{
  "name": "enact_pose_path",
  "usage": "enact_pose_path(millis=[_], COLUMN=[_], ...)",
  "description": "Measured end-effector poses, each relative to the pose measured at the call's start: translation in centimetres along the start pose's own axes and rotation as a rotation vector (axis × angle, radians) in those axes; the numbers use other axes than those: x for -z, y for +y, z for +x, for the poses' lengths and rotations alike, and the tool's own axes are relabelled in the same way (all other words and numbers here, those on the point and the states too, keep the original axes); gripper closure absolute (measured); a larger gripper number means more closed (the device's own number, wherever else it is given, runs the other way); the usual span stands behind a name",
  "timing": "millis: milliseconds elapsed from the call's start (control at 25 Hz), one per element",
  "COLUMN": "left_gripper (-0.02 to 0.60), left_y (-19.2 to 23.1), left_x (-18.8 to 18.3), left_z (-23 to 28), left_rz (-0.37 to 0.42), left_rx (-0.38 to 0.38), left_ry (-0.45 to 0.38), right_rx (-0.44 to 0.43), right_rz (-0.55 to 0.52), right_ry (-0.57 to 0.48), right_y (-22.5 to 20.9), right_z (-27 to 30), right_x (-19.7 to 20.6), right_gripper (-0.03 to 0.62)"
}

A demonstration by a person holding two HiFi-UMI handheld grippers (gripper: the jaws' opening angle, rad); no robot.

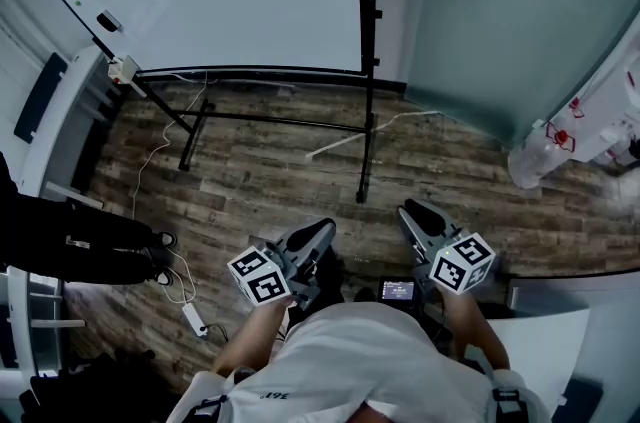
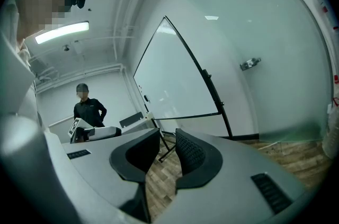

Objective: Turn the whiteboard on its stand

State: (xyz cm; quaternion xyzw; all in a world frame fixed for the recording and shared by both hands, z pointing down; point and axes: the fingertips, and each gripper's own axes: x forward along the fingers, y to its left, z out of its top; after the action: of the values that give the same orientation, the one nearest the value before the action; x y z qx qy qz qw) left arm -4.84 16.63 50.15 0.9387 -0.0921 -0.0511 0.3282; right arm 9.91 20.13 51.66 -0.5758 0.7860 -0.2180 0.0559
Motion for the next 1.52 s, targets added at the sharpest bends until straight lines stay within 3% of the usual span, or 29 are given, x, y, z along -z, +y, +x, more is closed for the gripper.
enact_pose_path(millis=[240,640,920,1240,1520], left_gripper=[0.574,0.574,0.532,0.532,0.532], left_y=[4.7,13.9,19.0,22.1,22.6], left_x=[-3.2,-12.7,-16.8,-19.5,-19.2], left_z=[1.6,4.6,6.3,8.0,10.9], left_rz=[0.004,0.06,0.106,0.098,0.116], left_rx=[0.027,0.021,0.042,0.06,0.041], left_ry=[-0.006,-0.023,0.003,0.01,0.012], right_rx=[0.038,0.132,0.167,0.186,0.146], right_rz=[-0.018,-0.057,-0.059,-0.079,-0.098], right_ry=[-0.014,-0.039,-0.054,-0.041,-0.022], right_y=[-1.6,-5.0,-6.8,-8.4,-11.5], right_z=[4.0,13.5,19.4,23.7,24.7], right_x=[-1.2,-6.7,-9.1,-10.5,-11.5], right_gripper=[0.499,0.499,0.496,0.491,0.485])
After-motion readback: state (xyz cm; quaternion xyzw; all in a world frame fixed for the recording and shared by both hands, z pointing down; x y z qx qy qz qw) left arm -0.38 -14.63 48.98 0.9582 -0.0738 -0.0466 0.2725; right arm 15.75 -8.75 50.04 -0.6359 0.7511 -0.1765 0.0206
